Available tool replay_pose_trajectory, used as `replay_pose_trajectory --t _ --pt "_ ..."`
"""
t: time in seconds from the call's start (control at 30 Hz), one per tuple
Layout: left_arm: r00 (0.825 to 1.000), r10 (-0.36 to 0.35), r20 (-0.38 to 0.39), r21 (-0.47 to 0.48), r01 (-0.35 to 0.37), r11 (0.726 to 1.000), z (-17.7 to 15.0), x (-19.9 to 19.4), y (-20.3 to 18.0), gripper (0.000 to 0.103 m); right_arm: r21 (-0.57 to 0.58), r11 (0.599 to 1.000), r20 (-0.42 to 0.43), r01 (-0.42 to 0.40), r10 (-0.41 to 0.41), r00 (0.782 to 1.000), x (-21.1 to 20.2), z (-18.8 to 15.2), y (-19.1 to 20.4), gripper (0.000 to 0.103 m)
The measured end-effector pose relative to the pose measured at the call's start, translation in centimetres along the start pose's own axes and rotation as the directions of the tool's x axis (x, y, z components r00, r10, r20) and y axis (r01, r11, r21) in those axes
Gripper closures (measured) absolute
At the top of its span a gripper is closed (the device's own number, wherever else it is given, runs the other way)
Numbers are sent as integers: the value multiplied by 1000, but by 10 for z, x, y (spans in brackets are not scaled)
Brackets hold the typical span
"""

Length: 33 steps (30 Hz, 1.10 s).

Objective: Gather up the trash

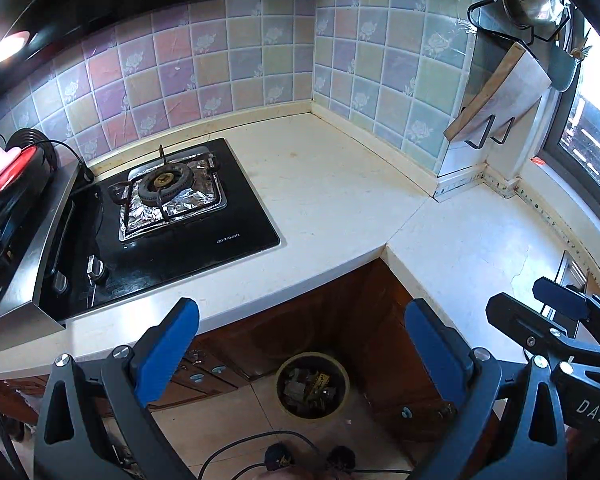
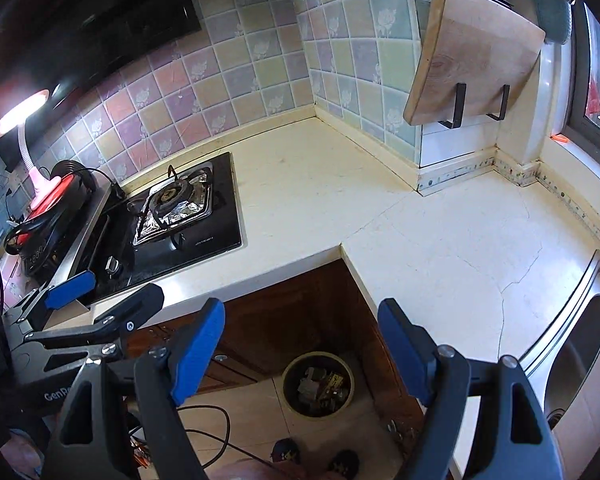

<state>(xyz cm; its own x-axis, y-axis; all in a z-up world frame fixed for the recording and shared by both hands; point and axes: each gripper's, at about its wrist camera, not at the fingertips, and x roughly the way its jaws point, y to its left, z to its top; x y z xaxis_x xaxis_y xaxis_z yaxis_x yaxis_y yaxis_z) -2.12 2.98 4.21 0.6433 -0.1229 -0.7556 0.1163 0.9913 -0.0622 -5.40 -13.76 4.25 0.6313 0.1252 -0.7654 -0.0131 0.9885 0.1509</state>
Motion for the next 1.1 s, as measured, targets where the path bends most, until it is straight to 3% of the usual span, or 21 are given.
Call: replay_pose_trajectory --t 1.1 --pt "1000 17 -7 -2 -17 1000 3 9 -8 4 -8 1000 15 4 -4 1000 8 5 -9 23"
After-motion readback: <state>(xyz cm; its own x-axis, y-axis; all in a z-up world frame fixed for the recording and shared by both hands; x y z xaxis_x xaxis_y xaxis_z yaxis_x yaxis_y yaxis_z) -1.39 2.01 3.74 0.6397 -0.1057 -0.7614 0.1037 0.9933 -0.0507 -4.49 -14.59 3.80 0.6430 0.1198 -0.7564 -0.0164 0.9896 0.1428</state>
